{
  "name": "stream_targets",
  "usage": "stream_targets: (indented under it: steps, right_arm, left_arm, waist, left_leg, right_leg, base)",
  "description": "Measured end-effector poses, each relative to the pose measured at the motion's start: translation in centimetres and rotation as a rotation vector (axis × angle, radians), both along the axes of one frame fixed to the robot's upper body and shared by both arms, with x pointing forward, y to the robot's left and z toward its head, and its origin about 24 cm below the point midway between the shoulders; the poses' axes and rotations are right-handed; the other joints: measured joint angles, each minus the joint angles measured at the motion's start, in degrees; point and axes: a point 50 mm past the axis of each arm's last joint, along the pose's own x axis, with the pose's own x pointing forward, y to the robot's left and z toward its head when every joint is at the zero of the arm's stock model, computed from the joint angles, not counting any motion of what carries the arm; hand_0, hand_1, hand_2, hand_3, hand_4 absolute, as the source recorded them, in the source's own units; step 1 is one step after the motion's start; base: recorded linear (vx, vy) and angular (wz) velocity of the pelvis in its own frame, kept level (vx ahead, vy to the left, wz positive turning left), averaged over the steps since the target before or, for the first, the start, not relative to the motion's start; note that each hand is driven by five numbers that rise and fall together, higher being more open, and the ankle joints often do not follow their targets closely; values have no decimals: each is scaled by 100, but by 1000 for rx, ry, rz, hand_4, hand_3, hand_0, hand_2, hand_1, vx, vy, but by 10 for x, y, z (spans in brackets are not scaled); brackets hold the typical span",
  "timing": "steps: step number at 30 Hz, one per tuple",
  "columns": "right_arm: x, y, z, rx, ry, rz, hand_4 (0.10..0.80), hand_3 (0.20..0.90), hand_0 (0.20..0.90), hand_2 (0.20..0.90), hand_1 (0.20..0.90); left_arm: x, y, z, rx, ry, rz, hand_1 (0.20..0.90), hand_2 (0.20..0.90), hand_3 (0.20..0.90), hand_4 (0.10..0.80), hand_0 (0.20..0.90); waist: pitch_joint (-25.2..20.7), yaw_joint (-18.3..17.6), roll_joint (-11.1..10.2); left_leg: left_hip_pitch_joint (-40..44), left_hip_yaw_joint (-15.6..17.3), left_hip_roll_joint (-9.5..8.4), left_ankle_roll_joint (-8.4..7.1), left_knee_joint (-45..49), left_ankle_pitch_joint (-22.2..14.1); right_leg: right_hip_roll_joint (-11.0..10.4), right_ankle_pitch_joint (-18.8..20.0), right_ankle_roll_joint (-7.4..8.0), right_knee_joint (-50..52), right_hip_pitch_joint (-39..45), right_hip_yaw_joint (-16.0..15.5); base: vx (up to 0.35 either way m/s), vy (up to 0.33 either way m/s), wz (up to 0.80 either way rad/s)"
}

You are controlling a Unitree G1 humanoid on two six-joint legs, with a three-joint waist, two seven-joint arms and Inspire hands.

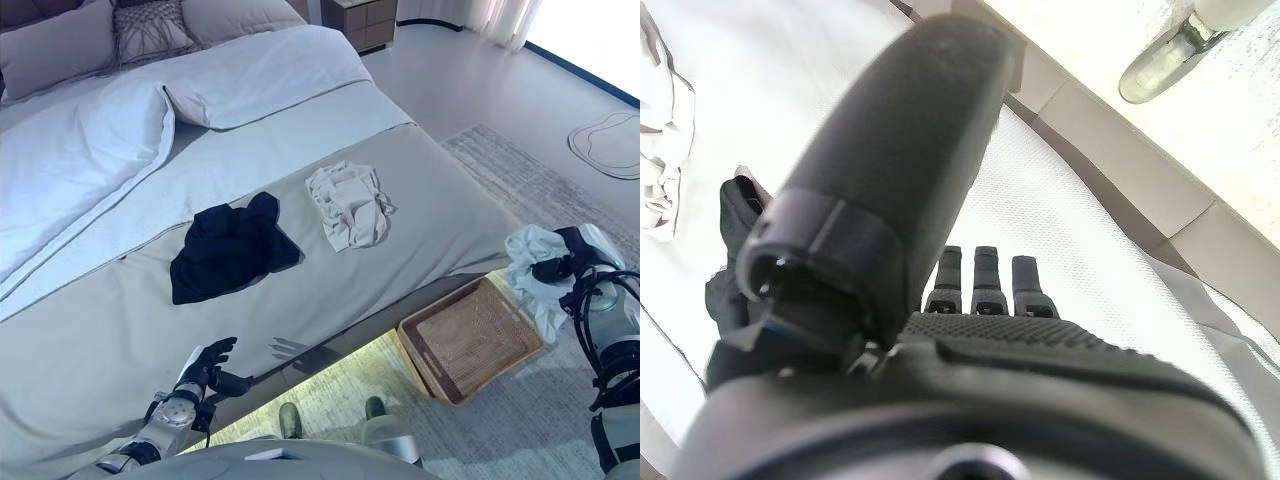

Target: Pick up the clothes from the bed and place them into the basket

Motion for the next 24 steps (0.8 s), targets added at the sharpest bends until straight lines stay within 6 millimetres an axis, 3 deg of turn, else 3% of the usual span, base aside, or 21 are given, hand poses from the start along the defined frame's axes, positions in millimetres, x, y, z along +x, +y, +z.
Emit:
stream_targets:
  steps: [4, 12, 13, 24]
  right_arm:
    - [-6, 3, -19, 43, 44, -36, 100, 200, 300, 300, 300]
    - [-7, 3, -22, 48, 48, -40, 100, 200, 300, 300, 300]
    - [-7, 3, -22, 46, 47, -40, 800, 900, 900, 900, 900]
    - [-8, 2, -22, 32, 45, -61, 800, 900, 900, 900, 900]
  left_arm:
    - [-1, 0, -1, 1, 5, 0, 900, 900, 900, 800, 900]
    - [-5, 2, -3, 8, 26, 4, 900, 900, 900, 800, 900]
    - [-5, 2, -3, 7, 26, 3, 900, 900, 900, 800, 900]
    - [-8, -2, -5, 3, 42, -33, 900, 900, 900, 800, 900]
  waist:
    - [-11, 9, 9]
    - [-109, 14, 78]
    - [-114, 18, 86]
    - [-235, 12, 122]
  left_leg:
    - [-25, -3, -1, 0, 0, -6]
    - [-29, -11, -2, -19, 0, 5]
    - [-31, -11, 0, -19, 1, 5]
    - [-124, -16, 5, -25, -1, 1]
  right_leg:
    - [16, 2, -4, 0, -11, -4]
    - [8, 6, -9, 0, -15, -13]
    - [9, 6, -9, 0, -15, -16]
    - [25, 6, -10, 0, -112, -14]
  base:
    - [-2, -8, 0]
    - [0, 0, 0]
    - [0, 0, 0]
    - [0, 0, 0]
